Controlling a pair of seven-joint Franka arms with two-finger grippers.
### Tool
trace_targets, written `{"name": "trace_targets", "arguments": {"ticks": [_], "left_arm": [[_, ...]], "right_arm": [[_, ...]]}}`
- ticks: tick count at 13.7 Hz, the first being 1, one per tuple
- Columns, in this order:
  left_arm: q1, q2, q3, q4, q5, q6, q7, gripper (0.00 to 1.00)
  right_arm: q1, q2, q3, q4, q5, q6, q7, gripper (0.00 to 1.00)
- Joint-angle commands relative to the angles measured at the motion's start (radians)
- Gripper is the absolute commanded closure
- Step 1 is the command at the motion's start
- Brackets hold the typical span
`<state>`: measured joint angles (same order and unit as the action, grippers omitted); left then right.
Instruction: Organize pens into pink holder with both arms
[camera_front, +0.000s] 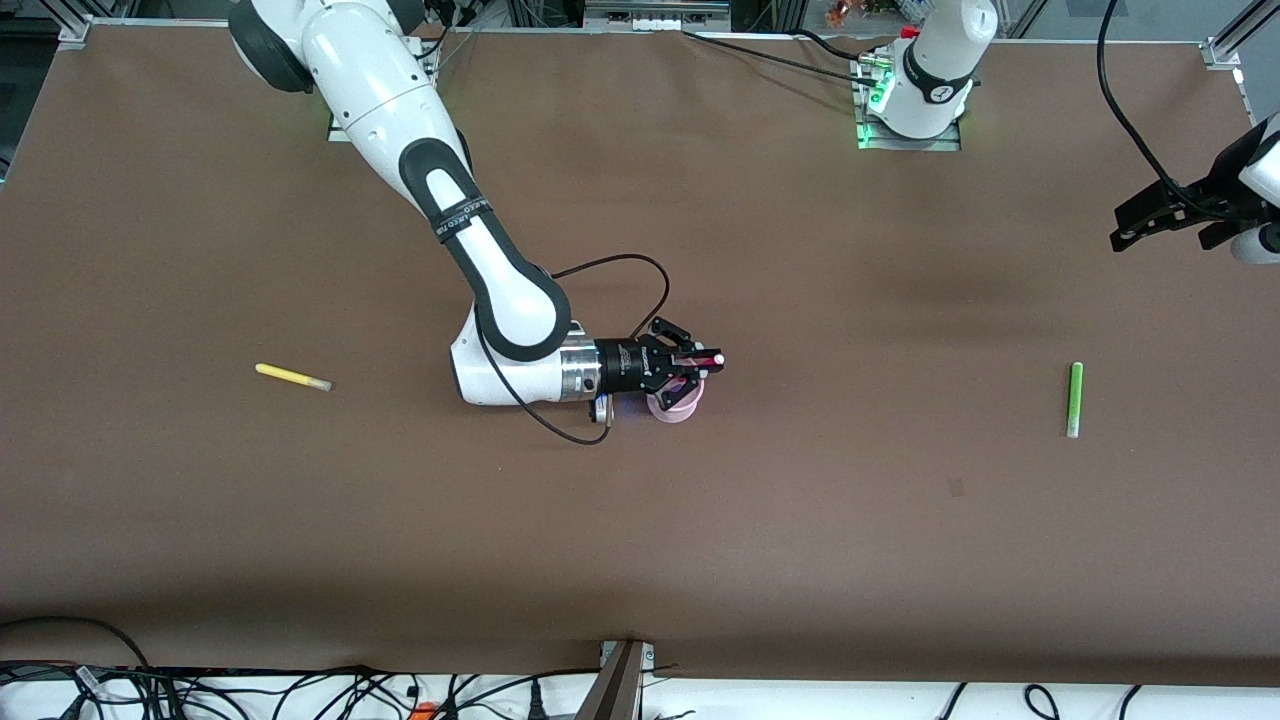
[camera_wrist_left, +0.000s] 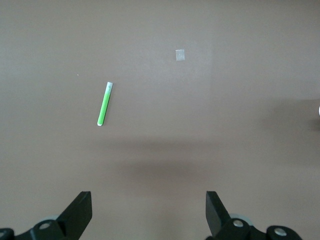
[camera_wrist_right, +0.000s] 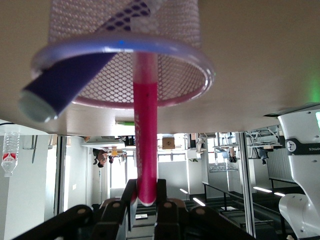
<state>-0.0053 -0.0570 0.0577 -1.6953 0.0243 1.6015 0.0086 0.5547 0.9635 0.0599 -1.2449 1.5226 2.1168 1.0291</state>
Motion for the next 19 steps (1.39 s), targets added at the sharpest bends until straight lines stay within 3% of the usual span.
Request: {"name": "trace_targets", "arguments": {"ticks": [1,3,6,8,13,16,18,19], "left_arm": [[0.01,0.014,-0.002,0.036,-0.02,-0.031,-0.006,0.0],[0.013,0.014,-0.002,0.036,-0.02,-0.031,-0.004,0.0],[0.013,0.016,-0.002,0.036,-0.02,-0.031,-0.004,0.0],[0.013,0.016,-0.002,0.036,-0.02,-0.031,-0.004,0.0],[0.004,0.016,-0.015,0.036,-0.011,-0.032,-0.005,0.0],[0.004,0.016,-0.018,0.036,-0.009,-0.032,-0.015,0.0],[-0.004,0.017,-0.018,0.036,-0.009,-0.041,-0.013,0.0],[-0.004,0.017,-0.019,0.036,-0.009,-0.043,-0.015,0.0]], "right_arm": [[-0.012,0.001,0.005,0.002,-0.012,-0.006,-0.02,0.65],[-0.025,-0.008,0.005,0.004,-0.06,-0.008,-0.011,0.34],[-0.044,-0.029,0.003,0.005,-0.11,-0.049,-0.006,0.12],[-0.048,-0.092,-0.02,0.002,-0.261,-0.11,0.009,0.01],[-0.048,-0.254,-0.182,0.004,-0.582,-0.362,-0.041,0.0],[-0.048,-0.337,-0.313,0.004,-0.723,-0.414,-0.121,0.0],[-0.048,-0.353,-0.344,0.007,-0.899,-0.416,-0.2,0.0],[-0.048,-0.354,-0.359,0.012,-0.947,-0.423,-0.281,0.0]]}}
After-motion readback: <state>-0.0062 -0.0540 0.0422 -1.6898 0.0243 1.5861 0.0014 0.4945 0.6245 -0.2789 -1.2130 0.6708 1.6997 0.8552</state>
